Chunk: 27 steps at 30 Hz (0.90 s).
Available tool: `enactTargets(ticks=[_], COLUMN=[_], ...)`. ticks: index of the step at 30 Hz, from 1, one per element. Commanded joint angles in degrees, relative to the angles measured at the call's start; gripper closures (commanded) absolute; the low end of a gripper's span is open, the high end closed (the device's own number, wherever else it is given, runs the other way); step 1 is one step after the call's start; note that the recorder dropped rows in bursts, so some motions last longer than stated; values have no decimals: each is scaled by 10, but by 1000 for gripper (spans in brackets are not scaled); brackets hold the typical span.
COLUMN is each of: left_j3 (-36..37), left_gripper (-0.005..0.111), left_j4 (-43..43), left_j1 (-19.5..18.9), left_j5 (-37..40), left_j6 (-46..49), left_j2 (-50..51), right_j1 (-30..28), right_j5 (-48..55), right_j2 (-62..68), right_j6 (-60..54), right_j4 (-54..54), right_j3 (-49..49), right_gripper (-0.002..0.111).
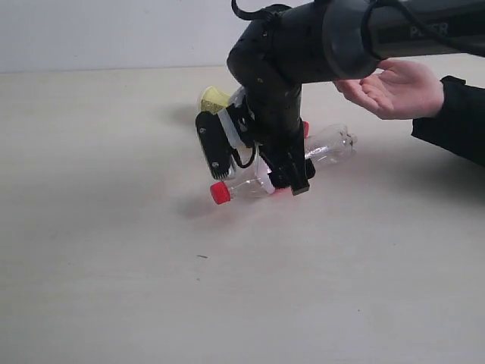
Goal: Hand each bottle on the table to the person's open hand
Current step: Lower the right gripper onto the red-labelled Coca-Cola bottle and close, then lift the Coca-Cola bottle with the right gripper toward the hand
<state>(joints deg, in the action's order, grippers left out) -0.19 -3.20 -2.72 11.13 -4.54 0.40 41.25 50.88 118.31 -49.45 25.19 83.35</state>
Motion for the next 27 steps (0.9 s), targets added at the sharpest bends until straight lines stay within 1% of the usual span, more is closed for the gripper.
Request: enactTargets(ticks=[1, 12, 13, 15, 17, 19, 21, 23, 24, 27], left_j3=[2, 2, 2, 2, 2, 2, 2, 2, 2, 2], left_gripper=[107, 107, 107, 107, 107, 107, 107, 107, 107, 107], left_j4=[3, 3, 3, 3, 3, 3, 3, 3, 3, 3], left_j1=[-2, -2, -2, -2, -2, -2, -2, -2, -2, -2], left_j5=[0, 0, 0, 0, 0, 0, 0, 0, 0, 0], left_j6=[-2, -2, -2, -2, -2, -2, -2, -2, -2, -2], left_j2=[-4, -4, -4, -4, -4, -4, -4, -4, -4, -4], right_j1=[0, 0, 0, 0, 0, 1, 8, 14, 19, 38], right_j5=[0, -19, -19, -15, -10, 2, 17, 18, 18, 18], right_j2=[26, 61, 63, 64, 64, 64, 64, 61, 60, 52], right_j6=[-3, 17, 24, 37, 54, 79, 111, 111, 110, 116], right_j4=[3, 4, 4, 4, 4, 4, 12, 23, 35, 54], right_j3=[4, 4, 4, 4, 4, 4, 4, 4, 4, 4], right_gripper=[24, 25, 26, 35, 49, 67, 87, 106, 108, 108])
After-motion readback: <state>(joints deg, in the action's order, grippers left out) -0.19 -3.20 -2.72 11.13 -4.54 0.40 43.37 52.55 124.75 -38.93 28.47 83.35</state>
